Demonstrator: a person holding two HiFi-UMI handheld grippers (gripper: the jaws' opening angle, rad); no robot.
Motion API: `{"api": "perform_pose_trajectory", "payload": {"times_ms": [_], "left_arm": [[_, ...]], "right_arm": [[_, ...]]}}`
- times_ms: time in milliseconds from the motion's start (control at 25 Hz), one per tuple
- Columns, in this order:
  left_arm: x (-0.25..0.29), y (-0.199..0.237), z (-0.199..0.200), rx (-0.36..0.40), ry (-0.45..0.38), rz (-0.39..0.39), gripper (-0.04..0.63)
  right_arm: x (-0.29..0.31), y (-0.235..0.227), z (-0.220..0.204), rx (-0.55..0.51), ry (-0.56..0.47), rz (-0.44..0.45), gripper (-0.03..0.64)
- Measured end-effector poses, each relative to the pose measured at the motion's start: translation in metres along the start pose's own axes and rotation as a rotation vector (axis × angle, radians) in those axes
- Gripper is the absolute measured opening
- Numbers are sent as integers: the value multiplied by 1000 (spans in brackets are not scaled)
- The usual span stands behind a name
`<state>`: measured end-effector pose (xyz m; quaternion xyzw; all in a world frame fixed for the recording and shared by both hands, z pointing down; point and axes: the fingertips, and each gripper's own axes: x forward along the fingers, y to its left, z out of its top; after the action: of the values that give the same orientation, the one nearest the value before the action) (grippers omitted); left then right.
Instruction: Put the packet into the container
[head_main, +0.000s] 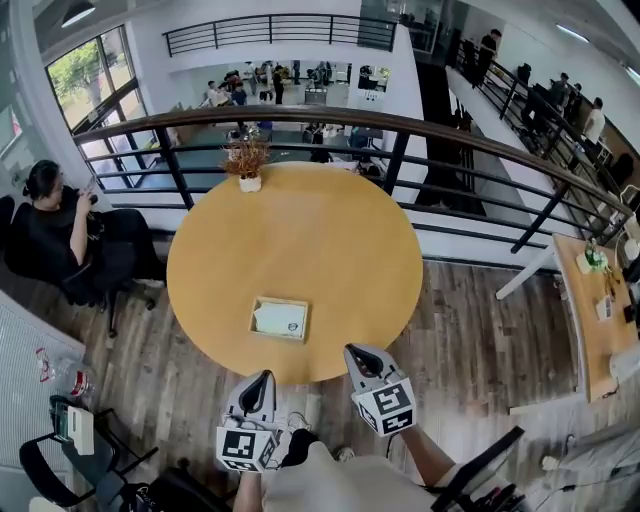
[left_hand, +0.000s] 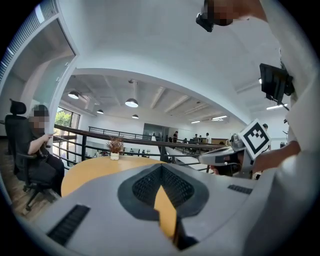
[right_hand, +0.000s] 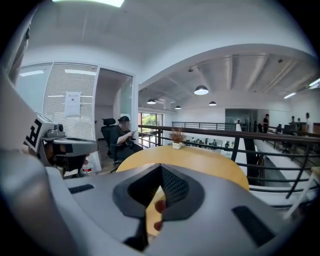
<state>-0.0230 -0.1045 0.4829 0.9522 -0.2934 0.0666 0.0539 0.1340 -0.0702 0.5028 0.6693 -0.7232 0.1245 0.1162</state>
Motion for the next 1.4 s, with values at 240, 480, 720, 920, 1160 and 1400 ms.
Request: {"api": "perform_pose_trajectory", "payload": {"times_ms": [240,480,720,920,1160,1400], "left_arm": [[-18,-49,-14,21,16,-32,6],[-37,-95,-24,30,22,-54,5],[-57,-124,-28,42,34,-55,5],[-65,-130,-28,50,41,-59,5],[-65,-134,-27,52,33,-84,6],[-67,-130,-22,44,20,-97,5]], "right_arm": [[-48,3,-29,-25,-13,-27,5],[-88,22,-38,-39,-40,1,5],[-118,37,-55,-34,-35,28,5],[-124,52,-63,-64,-34,35,5],[-125,72,-52,-60,-91,54,5],[-119,80,-46,-72,-85,38,2]]}}
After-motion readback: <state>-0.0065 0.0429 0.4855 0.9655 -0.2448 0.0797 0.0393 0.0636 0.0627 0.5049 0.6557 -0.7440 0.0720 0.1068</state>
